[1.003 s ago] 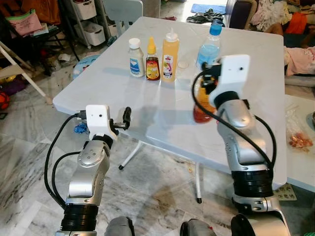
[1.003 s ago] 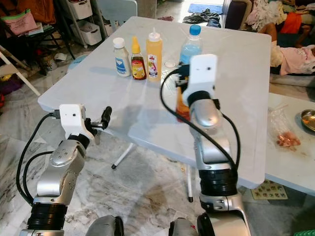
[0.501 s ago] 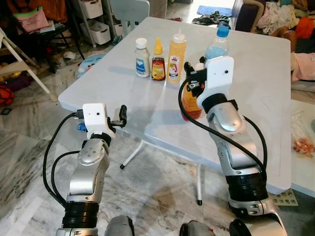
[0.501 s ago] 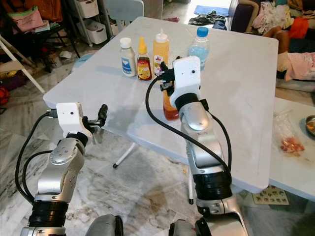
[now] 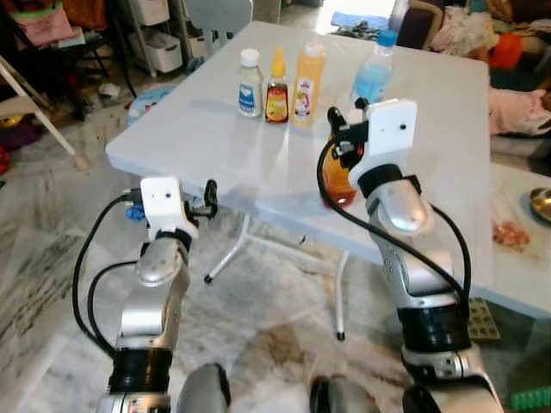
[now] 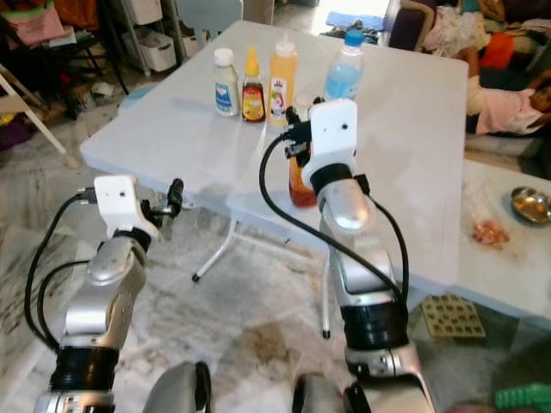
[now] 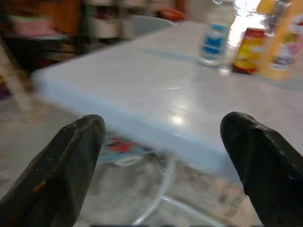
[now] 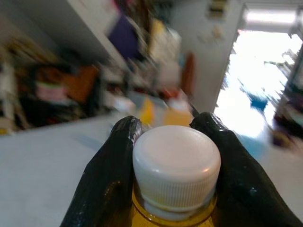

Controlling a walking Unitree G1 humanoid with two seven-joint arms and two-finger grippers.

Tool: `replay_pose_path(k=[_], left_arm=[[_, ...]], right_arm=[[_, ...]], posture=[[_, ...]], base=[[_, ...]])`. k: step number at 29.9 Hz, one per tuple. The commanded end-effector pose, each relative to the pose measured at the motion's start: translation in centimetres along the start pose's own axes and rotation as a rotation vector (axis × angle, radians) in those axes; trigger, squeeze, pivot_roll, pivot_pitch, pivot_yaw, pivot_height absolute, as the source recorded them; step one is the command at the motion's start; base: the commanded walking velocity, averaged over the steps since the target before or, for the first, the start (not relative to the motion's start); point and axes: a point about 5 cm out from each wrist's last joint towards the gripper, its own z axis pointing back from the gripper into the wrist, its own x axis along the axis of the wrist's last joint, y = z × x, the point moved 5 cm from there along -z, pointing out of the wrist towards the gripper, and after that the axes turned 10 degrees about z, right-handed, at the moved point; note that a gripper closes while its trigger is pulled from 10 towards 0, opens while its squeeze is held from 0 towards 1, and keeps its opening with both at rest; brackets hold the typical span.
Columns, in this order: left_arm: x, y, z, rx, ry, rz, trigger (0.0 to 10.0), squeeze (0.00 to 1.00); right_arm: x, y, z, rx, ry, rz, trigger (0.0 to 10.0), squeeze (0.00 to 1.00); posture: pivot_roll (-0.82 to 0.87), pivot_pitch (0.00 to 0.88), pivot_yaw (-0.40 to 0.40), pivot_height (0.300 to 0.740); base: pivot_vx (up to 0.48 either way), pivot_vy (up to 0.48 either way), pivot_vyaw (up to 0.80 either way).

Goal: Restocking fridge

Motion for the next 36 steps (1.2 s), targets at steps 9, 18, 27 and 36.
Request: replay_pose_path(k=[9,18,27,36], left_arm=[[-0.4,0.4,0.0,0.018,0.01,-0.009,10.0,0.0],[-1.4,2.4,0.9,0.077,0.025,-0.019,10.0,0.0],[-1.3,4.7,2.4,0.165,-0.025,-0.023,10.0,0.0],[-0.7,5.6,3.0,0.207,-0.054,-0.071,10.0,0.0]], right_arm=[[1.2,0.1,-0.1,0.006,-0.066,0.047,10.0,0.0],[-5.1,-2.3,1.9,-0.103,0.145,-0.01,10.0,0.0],[-10.2,-1.8,4.7,-0.068,0.314,-0.045,10.0,0.0],[-10.7,-0.6,6.0,0.021,0.332,-0.096,10.0,0.0]], posture=[[0.0,0.0,0.002,0.74],[0.01,0.0,-0.017,0.74],[0.05,0.0,-0.041,0.74],[0.07,0.0,-0.057,0.74]], base=[[-0.262,0.0,0.0],[-0.253,0.0,0.0],[0.0,0.0,0.0],[0.0,0.0,0.0]])
